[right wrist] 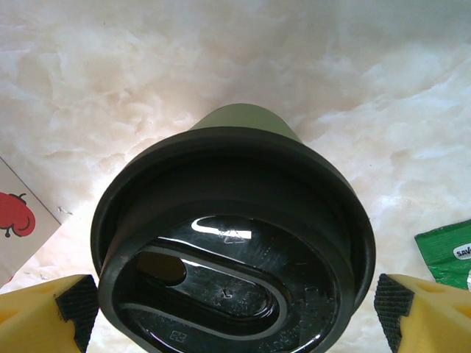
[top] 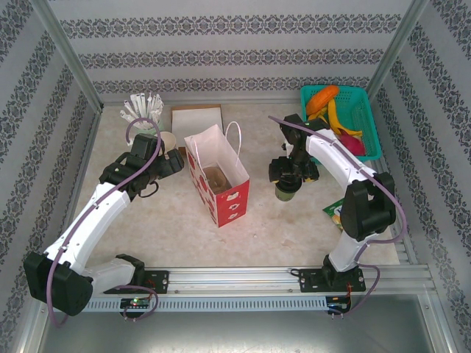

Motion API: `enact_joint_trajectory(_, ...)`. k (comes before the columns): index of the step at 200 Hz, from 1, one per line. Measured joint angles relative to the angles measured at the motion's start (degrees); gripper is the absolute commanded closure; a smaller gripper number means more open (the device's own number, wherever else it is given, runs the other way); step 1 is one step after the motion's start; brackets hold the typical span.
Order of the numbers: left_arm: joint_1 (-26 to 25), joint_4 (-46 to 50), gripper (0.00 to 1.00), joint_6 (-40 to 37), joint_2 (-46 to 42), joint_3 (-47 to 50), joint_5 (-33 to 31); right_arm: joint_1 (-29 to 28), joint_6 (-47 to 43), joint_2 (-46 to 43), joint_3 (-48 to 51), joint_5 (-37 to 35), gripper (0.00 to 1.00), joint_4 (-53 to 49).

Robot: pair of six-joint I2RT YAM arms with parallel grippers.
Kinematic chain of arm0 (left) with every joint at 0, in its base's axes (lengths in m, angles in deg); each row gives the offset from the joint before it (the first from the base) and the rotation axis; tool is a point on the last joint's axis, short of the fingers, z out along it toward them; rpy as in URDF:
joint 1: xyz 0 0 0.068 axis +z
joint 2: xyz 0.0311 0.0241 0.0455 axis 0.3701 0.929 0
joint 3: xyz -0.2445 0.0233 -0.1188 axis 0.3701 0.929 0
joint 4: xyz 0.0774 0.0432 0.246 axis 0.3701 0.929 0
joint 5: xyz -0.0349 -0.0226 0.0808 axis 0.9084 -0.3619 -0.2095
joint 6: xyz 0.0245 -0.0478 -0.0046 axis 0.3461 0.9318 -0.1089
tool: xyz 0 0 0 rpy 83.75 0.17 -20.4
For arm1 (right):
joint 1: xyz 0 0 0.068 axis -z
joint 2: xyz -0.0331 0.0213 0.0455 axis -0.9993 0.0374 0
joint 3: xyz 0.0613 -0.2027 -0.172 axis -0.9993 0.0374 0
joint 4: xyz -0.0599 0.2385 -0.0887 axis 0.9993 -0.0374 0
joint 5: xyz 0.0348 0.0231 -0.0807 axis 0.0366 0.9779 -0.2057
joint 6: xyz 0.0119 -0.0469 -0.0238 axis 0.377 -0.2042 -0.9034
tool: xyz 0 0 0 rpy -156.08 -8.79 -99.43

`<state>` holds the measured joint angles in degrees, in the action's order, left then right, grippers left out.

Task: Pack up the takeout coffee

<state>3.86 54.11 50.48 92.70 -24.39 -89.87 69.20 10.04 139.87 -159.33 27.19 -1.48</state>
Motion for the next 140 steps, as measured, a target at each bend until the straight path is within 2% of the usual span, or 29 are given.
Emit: enact_joint_trajectory(140,0.0,0.0,0.00,-0.2,0.1,1.2,0.0,-1.2,0.0,2.7,0.1,-1.3,0.02,-0.2)
